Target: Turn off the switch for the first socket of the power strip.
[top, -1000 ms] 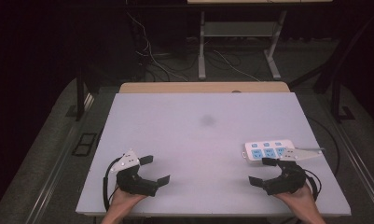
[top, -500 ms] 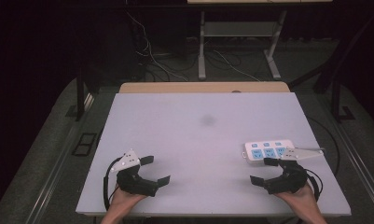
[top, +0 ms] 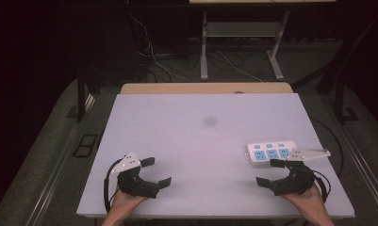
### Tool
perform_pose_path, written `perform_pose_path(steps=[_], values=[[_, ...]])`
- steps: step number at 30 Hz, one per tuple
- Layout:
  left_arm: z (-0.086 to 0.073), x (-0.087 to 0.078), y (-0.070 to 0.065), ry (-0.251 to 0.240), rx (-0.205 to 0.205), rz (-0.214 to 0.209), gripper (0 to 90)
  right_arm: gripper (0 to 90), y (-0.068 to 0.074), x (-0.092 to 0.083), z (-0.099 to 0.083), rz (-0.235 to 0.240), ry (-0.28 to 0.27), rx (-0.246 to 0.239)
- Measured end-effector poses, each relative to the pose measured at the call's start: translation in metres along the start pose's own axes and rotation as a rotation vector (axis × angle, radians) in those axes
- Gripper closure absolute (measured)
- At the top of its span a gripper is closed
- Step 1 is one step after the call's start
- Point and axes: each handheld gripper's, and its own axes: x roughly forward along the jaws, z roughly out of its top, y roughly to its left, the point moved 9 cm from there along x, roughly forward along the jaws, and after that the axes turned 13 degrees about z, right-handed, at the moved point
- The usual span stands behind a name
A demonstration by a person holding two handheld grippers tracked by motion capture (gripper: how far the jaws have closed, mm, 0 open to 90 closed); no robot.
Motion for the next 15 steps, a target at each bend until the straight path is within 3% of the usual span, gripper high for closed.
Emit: perform_pose_path(steps=[15], values=[[0.0,0.0,0.002,0.0,-0.004,0.006,0.0,0.7,-0.006,-0.013,0.01,-0.014,0.03,-0.01]])
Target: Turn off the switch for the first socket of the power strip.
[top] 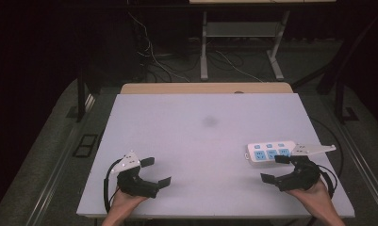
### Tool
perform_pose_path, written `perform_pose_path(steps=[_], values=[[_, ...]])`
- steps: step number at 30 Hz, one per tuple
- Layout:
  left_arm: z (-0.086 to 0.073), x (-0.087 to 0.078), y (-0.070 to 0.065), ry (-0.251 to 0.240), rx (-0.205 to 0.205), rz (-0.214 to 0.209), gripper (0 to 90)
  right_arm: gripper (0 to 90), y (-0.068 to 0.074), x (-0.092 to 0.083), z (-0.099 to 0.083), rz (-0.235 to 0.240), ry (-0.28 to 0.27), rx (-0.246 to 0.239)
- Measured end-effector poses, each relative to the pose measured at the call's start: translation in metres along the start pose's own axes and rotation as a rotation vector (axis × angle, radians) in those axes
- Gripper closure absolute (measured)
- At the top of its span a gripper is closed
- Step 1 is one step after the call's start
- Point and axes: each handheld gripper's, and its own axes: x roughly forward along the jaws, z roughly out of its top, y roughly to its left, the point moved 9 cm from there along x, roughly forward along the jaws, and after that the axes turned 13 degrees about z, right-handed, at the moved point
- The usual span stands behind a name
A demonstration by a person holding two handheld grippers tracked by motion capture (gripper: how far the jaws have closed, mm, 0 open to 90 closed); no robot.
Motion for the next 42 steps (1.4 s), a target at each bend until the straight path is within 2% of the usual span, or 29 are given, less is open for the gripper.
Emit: perform_pose_path(steps=[12,25,38,42], values=[[-0.001,0.001,0.001,0.005,-0.008,-0.001,0.0,0.7,-0.008,-0.007,0.004,-0.006,0.006,0.016],[-0.001,0.002,0.002,0.006,-0.008,0.005,0.0,0.7,-0.022,-0.016,0.012,-0.029,0.04,0.02],[-0.001,0.002,0.002,0.006,-0.012,0.007,0.0,0.7,-0.032,-0.026,0.022,-0.059,0.085,0.0],[-0.001,0.002,0.002,0.008,-0.011,0.006,0.0,0.7,-0.038,-0.032,0.027,-0.084,0.105,-0.006]])
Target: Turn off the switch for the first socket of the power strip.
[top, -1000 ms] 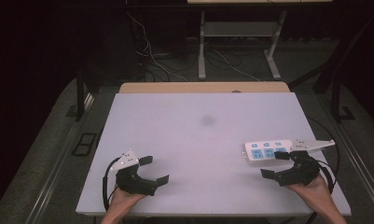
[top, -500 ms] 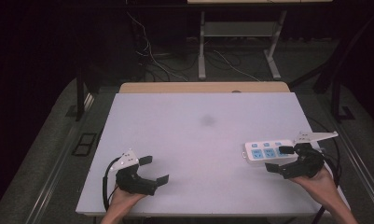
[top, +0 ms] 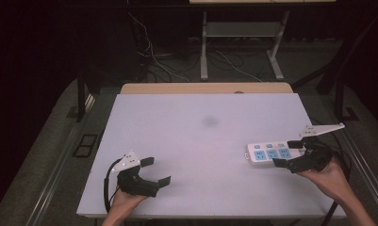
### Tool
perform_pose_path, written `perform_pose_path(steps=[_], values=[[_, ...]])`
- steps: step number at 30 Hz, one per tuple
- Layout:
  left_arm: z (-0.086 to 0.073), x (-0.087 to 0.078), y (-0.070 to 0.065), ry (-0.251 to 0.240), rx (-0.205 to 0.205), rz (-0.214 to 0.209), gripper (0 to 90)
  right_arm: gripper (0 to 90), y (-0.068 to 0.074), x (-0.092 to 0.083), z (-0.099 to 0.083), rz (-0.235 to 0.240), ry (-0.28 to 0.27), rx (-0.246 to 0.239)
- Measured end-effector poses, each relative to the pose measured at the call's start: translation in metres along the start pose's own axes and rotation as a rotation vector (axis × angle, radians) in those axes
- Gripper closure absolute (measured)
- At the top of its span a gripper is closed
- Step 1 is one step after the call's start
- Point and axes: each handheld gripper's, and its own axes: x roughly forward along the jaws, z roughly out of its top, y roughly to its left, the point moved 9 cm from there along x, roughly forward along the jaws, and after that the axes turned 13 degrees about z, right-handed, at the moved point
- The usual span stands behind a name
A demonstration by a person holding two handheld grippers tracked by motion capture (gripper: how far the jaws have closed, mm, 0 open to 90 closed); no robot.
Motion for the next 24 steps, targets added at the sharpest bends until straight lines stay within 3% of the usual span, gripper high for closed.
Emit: perform_pose_path(steps=[14,24], values=[[-0.001,0.001,0.001,0.007,0.004,0.003,0.0,0.7,-0.022,-0.01,0.007,-0.043,0.069,0.007],[-0.001,0.001,0.001,0.007,0.003,0.001,0.0,0.7,-0.037,-0.004,0.008,-0.046,0.108,0.023]])
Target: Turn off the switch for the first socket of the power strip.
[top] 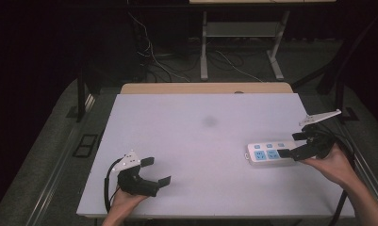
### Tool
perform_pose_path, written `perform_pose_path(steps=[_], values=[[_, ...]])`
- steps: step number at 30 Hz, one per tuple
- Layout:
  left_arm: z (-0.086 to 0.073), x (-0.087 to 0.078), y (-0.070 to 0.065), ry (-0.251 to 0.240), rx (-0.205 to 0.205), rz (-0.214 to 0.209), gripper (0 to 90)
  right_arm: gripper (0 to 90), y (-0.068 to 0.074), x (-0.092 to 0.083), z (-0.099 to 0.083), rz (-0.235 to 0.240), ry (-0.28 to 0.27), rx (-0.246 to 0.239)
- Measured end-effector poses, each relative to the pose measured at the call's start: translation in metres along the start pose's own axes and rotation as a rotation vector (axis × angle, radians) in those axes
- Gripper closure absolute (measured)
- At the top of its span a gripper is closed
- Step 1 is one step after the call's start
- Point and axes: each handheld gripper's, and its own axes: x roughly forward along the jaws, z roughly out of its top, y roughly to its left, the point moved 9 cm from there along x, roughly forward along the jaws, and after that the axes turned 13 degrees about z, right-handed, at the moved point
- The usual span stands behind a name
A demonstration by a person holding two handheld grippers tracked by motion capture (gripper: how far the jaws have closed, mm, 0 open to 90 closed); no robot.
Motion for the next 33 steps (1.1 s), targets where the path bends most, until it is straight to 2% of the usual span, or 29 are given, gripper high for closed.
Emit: perform_pose_path(steps=[6,20,22,28,33], values=[[0.0,0.0,0.001,0.003,-0.001,0.003,0.0,0.7,-0.006,0.001,0.002,0.005,-0.012,0.008],[-0.001,0.001,0.002,0.002,-0.003,0.004,0.0,0.7,-0.021,0.003,0.006,0.0,-0.005,0.01],[-0.001,0.001,0.002,0.003,-0.002,0.005,0.0,1.0,-0.026,0.003,0.006,-0.012,0.005,0.013],[-0.001,0.001,0.002,0.006,0.004,0.006,0.0,22.2,-0.033,-0.001,0.008,-0.033,-0.001,-0.001],[-0.001,0.001,0.002,0.007,0.007,0.006,0.0,39.7,-0.037,-0.001,0.007,-0.022,0.011,0.008]])
